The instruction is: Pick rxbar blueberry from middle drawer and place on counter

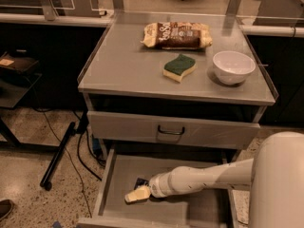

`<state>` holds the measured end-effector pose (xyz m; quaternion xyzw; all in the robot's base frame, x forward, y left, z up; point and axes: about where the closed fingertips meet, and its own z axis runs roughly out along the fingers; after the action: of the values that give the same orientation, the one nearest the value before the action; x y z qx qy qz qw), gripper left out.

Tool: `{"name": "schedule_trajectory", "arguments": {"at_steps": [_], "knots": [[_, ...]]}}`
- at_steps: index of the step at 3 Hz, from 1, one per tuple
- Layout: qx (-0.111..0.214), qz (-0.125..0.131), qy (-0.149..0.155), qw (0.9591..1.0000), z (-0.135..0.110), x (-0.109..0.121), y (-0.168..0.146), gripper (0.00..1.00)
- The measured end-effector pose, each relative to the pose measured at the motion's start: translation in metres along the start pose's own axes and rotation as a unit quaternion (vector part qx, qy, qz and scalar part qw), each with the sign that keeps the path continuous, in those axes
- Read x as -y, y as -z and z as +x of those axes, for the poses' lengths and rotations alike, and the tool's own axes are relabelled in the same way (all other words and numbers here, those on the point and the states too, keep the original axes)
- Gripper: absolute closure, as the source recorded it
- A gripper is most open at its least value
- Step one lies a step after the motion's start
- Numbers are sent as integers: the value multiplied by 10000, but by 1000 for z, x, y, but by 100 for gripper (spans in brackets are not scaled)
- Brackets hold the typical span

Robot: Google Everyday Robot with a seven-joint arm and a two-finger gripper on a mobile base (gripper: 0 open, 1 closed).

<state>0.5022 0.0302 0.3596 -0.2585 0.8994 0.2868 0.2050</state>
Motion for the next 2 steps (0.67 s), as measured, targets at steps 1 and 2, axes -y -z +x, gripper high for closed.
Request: {"name": "schedule_trajectory", "arguments": {"at_steps": [1,2], "knots": [[0,0,0,10000,0,0,0,15],[0,0,0,10000,0,0,0,38]]}}
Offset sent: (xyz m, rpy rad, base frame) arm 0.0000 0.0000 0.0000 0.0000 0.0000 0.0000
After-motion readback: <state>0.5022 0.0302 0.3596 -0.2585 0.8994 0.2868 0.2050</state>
